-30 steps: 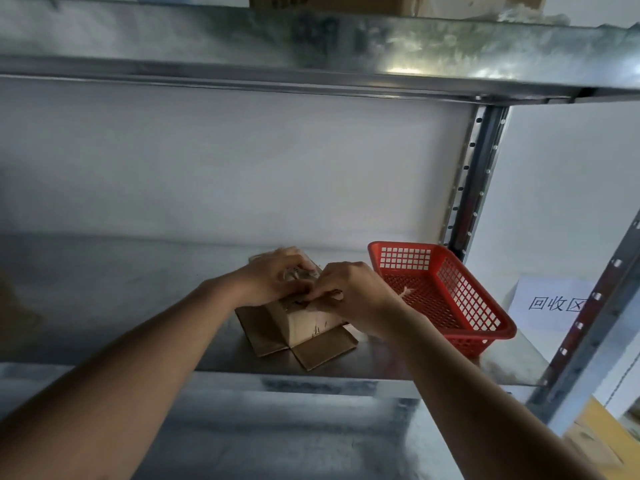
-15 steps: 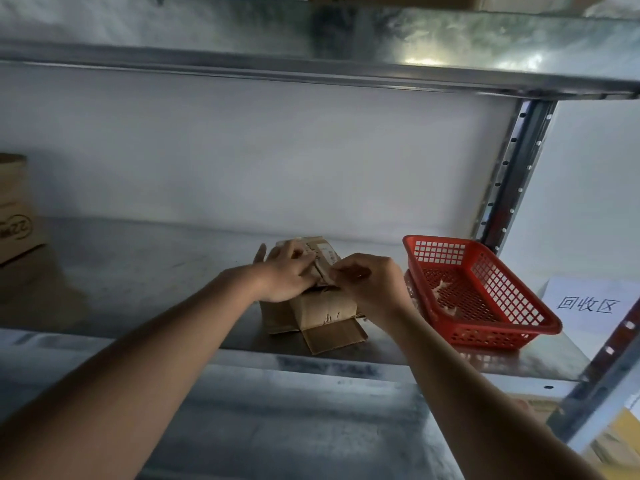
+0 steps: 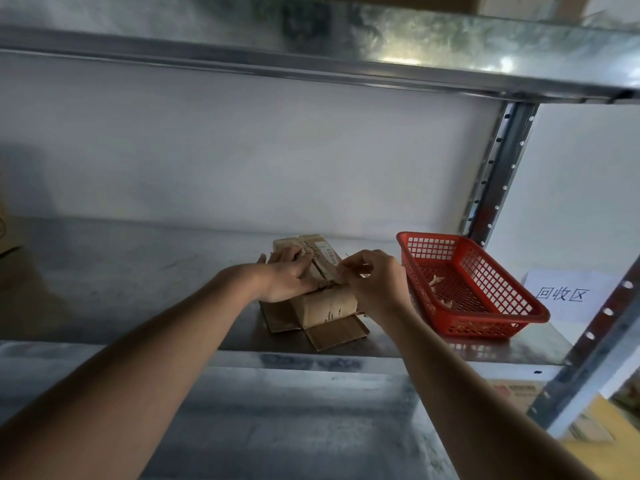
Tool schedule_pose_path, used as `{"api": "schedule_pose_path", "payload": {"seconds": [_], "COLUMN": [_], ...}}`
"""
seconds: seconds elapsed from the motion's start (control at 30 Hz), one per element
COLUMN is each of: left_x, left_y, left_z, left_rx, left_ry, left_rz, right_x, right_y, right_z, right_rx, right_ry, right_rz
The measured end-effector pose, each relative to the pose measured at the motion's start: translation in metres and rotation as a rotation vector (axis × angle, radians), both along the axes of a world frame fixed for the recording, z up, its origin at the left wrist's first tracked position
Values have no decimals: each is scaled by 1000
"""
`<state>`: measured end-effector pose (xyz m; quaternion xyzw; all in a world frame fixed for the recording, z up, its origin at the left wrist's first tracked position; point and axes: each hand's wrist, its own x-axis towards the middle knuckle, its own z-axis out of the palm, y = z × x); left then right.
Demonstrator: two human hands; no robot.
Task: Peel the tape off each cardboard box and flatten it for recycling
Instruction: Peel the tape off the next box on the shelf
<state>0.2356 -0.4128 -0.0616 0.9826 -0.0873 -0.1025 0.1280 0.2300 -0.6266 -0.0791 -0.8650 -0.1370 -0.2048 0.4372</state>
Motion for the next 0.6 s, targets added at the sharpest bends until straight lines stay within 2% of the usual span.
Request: {"api": "schedule_pose_path", "payload": {"seconds": [0.17,0.37,0.6], "left_x": [-2,-7,-4], "left_y": [3,11,18], "left_z": [11,17,9], "left_rx": [-21,-165,-239], "left_ry": [35,58,58], "left_rz": [-30,-47,-24], "right_x": [-5,-9,-5], "right_y": [4,13,23], "right_z": [6,14,17], "right_rx": [34,24,-5], "right_ry": [23,104,146], "right_rz": [4,116,83]}}
